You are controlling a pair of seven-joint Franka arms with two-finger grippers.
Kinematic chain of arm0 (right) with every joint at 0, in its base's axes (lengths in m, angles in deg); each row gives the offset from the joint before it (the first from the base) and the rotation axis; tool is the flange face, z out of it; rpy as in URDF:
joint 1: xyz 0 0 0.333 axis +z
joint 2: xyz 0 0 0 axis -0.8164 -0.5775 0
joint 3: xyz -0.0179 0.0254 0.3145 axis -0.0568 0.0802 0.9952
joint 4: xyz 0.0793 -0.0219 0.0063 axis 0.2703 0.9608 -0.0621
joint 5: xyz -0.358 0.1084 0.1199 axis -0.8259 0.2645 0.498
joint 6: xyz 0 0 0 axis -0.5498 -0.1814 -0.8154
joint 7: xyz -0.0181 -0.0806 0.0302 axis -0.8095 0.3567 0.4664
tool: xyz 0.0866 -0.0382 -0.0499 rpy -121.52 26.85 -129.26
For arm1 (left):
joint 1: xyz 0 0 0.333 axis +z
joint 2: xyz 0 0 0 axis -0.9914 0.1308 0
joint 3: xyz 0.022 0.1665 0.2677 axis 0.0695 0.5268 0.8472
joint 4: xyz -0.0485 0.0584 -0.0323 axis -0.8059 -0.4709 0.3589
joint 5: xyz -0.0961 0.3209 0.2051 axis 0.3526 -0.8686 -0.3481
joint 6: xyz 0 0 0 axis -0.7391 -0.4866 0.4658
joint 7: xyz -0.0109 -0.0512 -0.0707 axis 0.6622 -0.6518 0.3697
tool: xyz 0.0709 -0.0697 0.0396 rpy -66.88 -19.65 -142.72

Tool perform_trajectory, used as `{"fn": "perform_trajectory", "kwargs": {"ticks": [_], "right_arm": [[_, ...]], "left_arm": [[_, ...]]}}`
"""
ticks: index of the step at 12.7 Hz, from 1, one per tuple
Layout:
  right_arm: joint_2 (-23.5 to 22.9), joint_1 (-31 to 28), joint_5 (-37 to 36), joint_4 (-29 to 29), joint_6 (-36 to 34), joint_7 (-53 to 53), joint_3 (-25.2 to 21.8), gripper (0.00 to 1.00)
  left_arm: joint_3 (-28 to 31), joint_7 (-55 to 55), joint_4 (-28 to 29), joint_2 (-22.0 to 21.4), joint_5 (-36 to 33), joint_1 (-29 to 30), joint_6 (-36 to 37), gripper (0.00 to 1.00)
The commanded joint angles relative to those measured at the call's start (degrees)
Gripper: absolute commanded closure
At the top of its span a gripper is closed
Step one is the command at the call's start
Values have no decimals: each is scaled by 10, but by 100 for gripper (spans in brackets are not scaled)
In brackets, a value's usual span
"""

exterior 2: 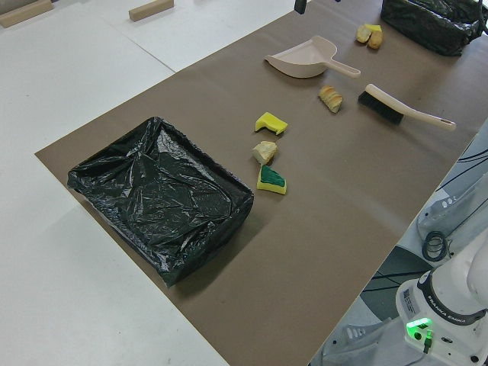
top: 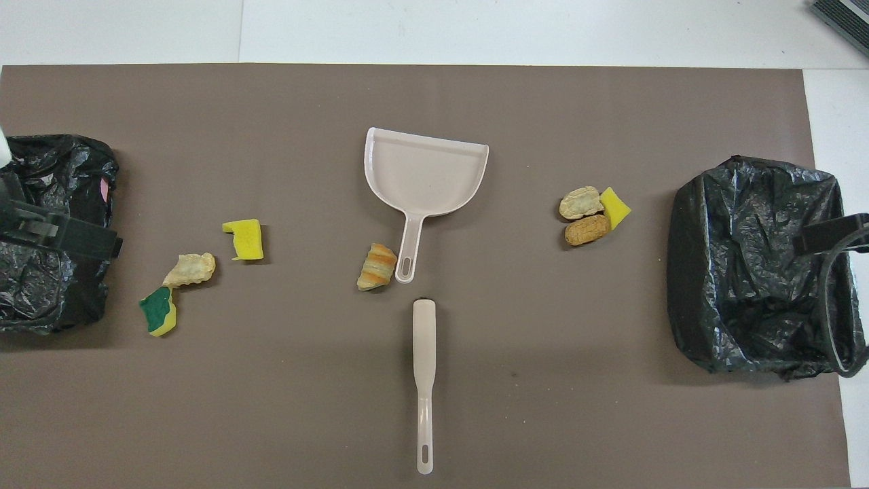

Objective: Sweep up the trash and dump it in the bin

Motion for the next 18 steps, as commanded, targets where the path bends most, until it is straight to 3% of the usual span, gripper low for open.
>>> {"fn": "perform_trajectory", "kwargs": {"ticks": [1,6,11,16,18], "right_arm": [[14,-3,8,18,6,-15,5,0],[15,-7,8,19,8,-14,4,0],[42,-5,8,70,5,-13,4,0],[34,33,8,71,31,-85,5,0],[8,52,8,71,63,-98,5,0]], "left_arm": [[0,-35,26,-18,11,-10,-7,0],[-12,-37,52,-38,20,-11,-10,0],[-55,-65,104,-58,48,-12,-29,0],[-171,-160,190,-70,62,-15,-102,0],[-214,-203,231,-70,62,-15,-146,0]]}}
